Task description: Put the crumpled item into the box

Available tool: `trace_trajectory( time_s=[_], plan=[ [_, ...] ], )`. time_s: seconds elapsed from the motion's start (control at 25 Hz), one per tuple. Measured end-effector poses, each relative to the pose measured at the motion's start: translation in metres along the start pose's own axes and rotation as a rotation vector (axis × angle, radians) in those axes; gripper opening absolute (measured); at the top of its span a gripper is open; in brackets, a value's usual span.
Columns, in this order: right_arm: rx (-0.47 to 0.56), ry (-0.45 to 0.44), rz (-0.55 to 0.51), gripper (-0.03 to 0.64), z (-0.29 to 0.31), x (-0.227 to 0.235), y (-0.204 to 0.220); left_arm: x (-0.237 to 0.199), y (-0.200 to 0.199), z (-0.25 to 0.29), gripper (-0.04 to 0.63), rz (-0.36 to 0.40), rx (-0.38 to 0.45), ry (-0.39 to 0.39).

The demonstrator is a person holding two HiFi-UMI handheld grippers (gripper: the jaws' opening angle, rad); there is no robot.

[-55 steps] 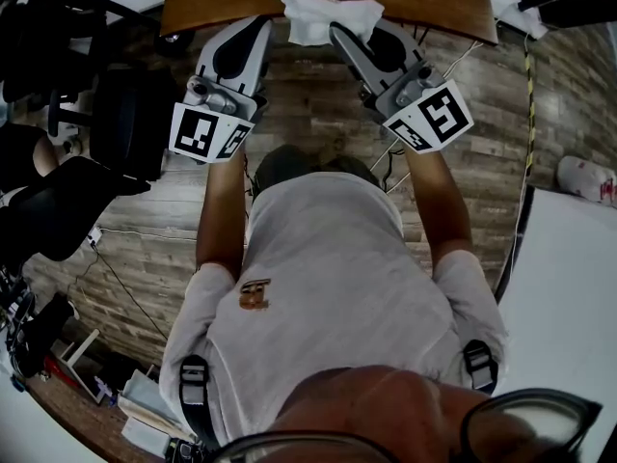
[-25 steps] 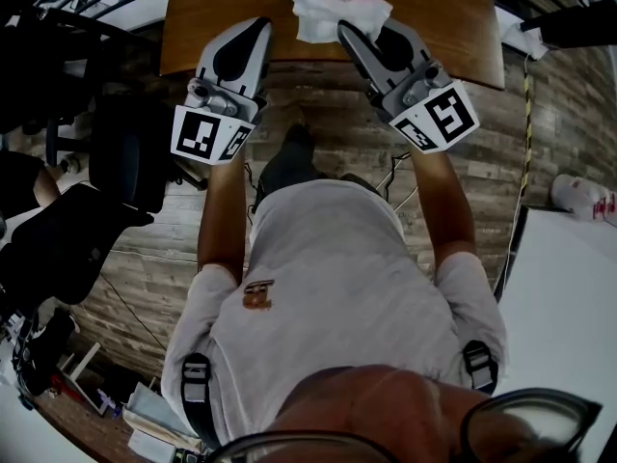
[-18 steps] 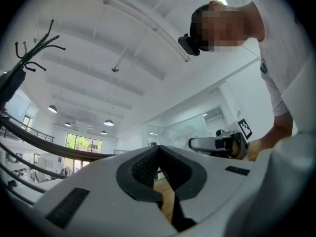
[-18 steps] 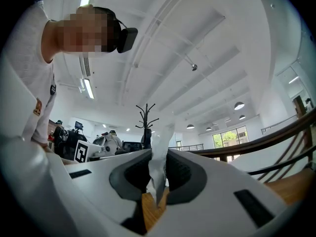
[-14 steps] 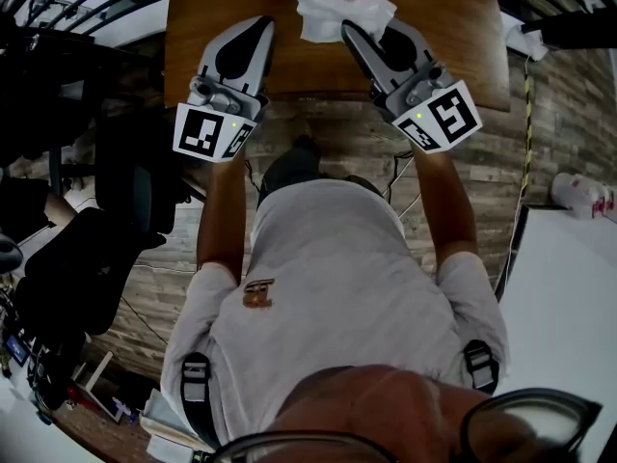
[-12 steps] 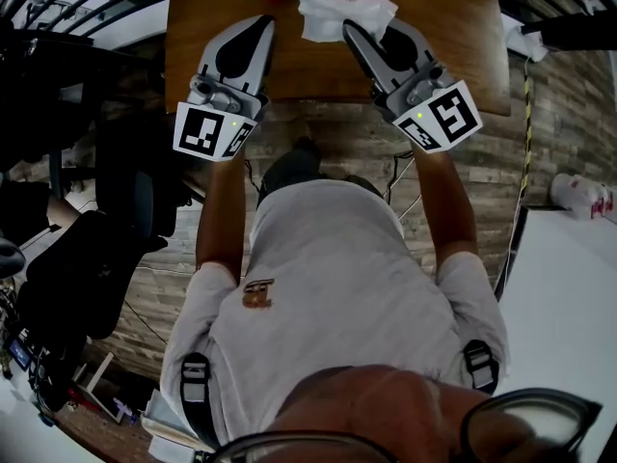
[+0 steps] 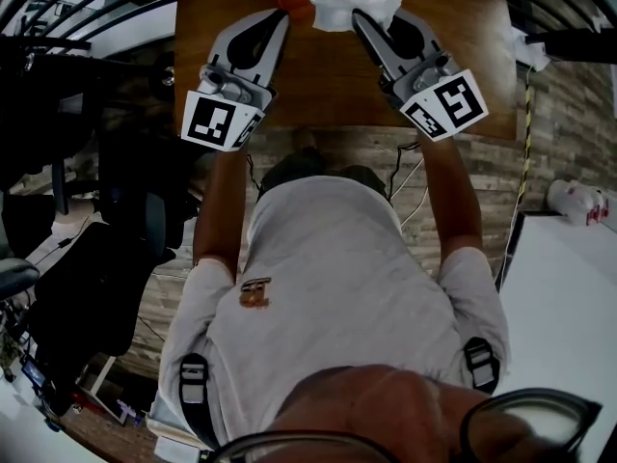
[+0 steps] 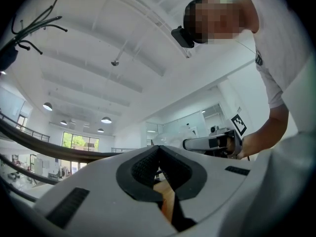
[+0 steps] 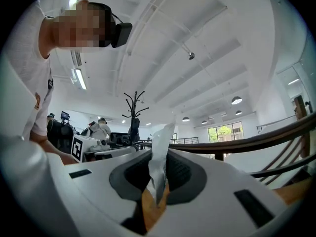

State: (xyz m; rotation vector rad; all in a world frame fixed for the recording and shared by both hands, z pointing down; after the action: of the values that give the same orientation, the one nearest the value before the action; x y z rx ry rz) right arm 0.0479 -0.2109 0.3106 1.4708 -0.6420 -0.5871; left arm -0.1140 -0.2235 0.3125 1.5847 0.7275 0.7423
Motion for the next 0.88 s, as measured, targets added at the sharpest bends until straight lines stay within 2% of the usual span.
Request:
trace_trajectory(
  time_s=[0.24, 0.52, 0.88],
  plan=[
    [-0.066, 0.005, 0.016, 0.066, 0.048, 0.035, 0.013, -0.046, 0.016, 0.019, 0.02, 0.003, -0.005, -0.003],
    [-0.204, 0.035, 0.077, 0.066, 0.087, 0.081, 0.044, -0.08, 0.036, 0.04, 0.02, 0.005, -0.022, -0.015],
    [-0.456, 0.013, 0.132, 0.066, 0.131, 0.13, 0.09, -0.099, 0.055, 0.063, 0.02, -0.005, -0.065, -0.056]
  ],
)
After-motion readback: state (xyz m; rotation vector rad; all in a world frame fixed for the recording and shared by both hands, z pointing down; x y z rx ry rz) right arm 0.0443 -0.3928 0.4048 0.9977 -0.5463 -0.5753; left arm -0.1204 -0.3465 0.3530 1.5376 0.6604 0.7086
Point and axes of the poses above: the fingertips, and each gripper's own axes: z forward along the fingers, x to its right, y out of its underside, the point moved 5 cm from there along -z, backward along the fingers, and after that the axes turned 5 degrees about -x, right-handed, at the moved point
